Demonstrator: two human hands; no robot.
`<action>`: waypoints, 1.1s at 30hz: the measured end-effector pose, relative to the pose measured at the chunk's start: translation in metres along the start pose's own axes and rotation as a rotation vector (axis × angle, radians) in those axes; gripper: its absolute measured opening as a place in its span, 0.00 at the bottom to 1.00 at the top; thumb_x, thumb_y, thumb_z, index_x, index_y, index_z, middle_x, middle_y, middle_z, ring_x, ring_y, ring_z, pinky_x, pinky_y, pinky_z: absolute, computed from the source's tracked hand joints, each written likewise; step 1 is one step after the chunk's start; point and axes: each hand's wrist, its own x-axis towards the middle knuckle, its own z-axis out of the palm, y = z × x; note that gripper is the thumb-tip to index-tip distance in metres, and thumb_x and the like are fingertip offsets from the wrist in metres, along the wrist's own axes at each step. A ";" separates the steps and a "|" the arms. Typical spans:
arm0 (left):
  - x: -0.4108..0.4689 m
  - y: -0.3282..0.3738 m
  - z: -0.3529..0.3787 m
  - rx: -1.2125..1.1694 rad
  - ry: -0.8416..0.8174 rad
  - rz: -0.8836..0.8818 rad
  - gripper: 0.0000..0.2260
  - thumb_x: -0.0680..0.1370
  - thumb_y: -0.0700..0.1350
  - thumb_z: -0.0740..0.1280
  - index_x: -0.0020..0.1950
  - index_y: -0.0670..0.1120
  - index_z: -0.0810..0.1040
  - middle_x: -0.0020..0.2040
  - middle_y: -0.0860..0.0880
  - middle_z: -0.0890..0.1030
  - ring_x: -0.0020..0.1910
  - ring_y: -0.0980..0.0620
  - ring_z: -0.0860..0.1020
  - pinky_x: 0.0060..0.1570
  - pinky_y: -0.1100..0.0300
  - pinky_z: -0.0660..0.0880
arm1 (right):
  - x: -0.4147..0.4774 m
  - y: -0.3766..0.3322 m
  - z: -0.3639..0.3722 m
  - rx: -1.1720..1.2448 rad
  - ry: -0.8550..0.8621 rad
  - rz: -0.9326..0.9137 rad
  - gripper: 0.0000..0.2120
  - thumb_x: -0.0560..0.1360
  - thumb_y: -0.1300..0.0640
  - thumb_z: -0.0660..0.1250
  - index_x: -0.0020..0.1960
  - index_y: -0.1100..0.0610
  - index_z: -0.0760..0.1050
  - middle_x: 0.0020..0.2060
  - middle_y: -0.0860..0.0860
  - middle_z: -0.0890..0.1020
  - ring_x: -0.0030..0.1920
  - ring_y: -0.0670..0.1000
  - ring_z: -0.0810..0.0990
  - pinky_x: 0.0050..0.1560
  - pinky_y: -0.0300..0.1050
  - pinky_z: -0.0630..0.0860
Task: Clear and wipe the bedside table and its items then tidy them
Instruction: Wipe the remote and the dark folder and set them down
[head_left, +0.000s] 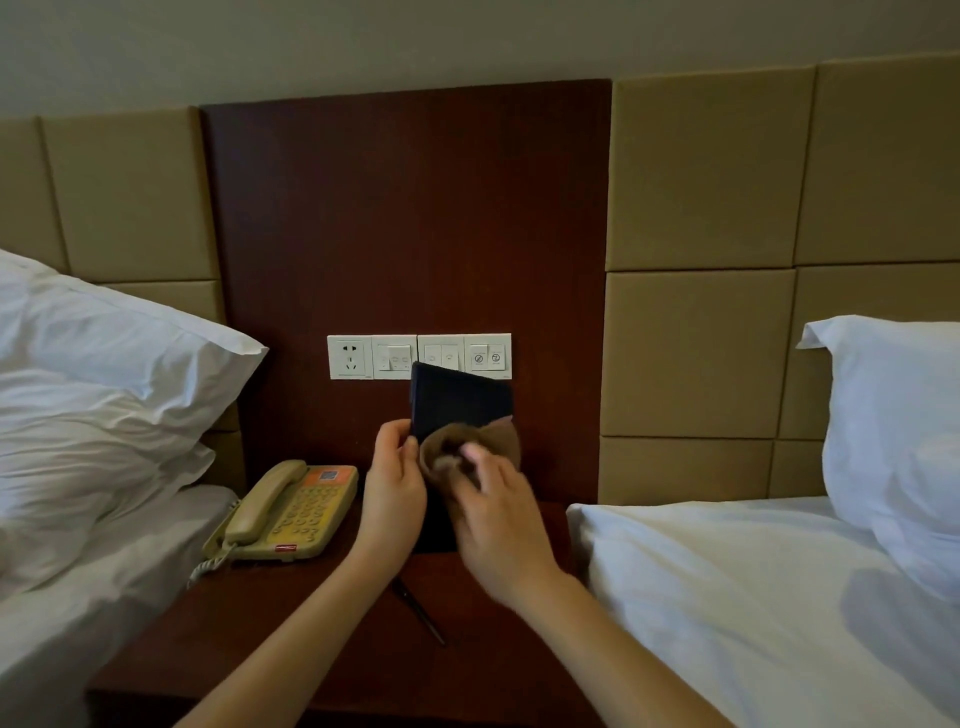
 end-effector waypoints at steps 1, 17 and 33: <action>-0.005 0.002 0.001 0.007 -0.021 0.026 0.08 0.82 0.40 0.54 0.59 0.47 0.69 0.43 0.51 0.77 0.38 0.59 0.76 0.37 0.66 0.73 | 0.009 0.008 -0.003 0.003 0.039 0.073 0.19 0.78 0.53 0.53 0.61 0.57 0.76 0.64 0.58 0.74 0.61 0.59 0.75 0.59 0.55 0.74; -0.003 0.005 0.007 0.002 0.113 0.026 0.08 0.82 0.41 0.54 0.58 0.46 0.70 0.43 0.51 0.76 0.40 0.54 0.75 0.37 0.66 0.71 | 0.039 0.003 -0.012 0.146 -0.012 0.144 0.19 0.82 0.51 0.52 0.69 0.54 0.70 0.72 0.51 0.65 0.73 0.52 0.58 0.75 0.49 0.55; 0.021 0.011 -0.015 -0.020 0.241 -0.022 0.06 0.82 0.41 0.53 0.55 0.48 0.69 0.41 0.53 0.72 0.37 0.59 0.71 0.38 0.67 0.69 | 0.028 0.018 -0.014 0.162 -0.125 0.103 0.18 0.82 0.53 0.54 0.71 0.53 0.68 0.73 0.51 0.63 0.74 0.52 0.59 0.73 0.51 0.60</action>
